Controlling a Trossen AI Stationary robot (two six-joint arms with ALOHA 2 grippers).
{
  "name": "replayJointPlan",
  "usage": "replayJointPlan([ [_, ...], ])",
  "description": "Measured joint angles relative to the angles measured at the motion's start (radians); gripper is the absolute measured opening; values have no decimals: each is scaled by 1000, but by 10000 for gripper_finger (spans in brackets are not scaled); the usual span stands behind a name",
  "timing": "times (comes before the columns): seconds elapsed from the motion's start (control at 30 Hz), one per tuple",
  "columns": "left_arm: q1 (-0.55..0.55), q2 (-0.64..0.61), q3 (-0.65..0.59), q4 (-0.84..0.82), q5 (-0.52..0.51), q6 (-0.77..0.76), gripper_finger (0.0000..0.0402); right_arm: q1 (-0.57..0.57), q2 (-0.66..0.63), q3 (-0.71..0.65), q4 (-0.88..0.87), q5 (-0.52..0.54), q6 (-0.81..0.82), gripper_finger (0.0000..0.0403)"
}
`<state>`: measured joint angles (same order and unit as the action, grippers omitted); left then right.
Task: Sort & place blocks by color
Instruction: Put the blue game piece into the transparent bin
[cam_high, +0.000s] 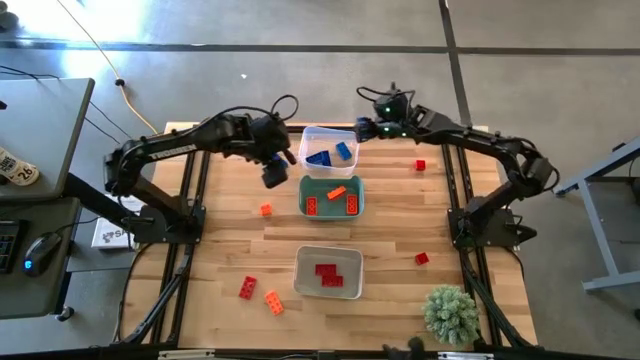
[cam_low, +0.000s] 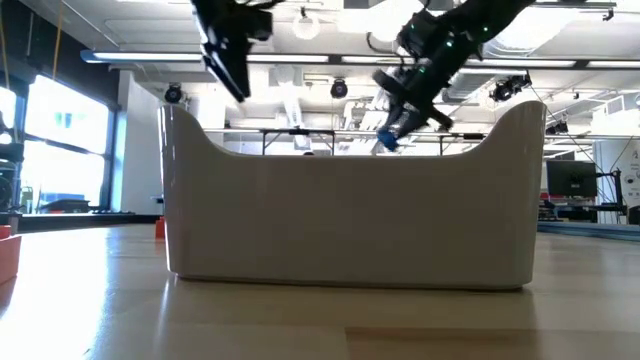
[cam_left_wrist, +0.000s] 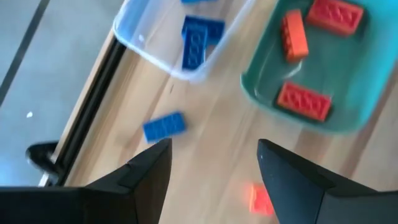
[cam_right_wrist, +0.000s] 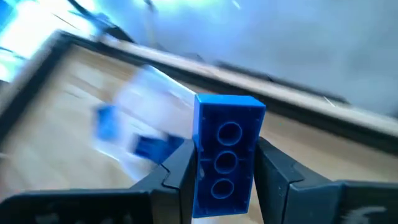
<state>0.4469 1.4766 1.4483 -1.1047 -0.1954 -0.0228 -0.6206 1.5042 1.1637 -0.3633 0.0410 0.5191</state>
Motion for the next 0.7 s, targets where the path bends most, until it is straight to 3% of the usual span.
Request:
replayJointPlan([
  [0.17,-12,-61,-21,-102,1,-12,225,60,38,0,164,0,0,101],
  [0.5,-42,-201,-240,-71,55,-98,225,126,157,0,180,-14,23,102],
  [0.7,-84,-216,-327,-31,128,-108,225,149,209,0,182,-16,46,103],
])
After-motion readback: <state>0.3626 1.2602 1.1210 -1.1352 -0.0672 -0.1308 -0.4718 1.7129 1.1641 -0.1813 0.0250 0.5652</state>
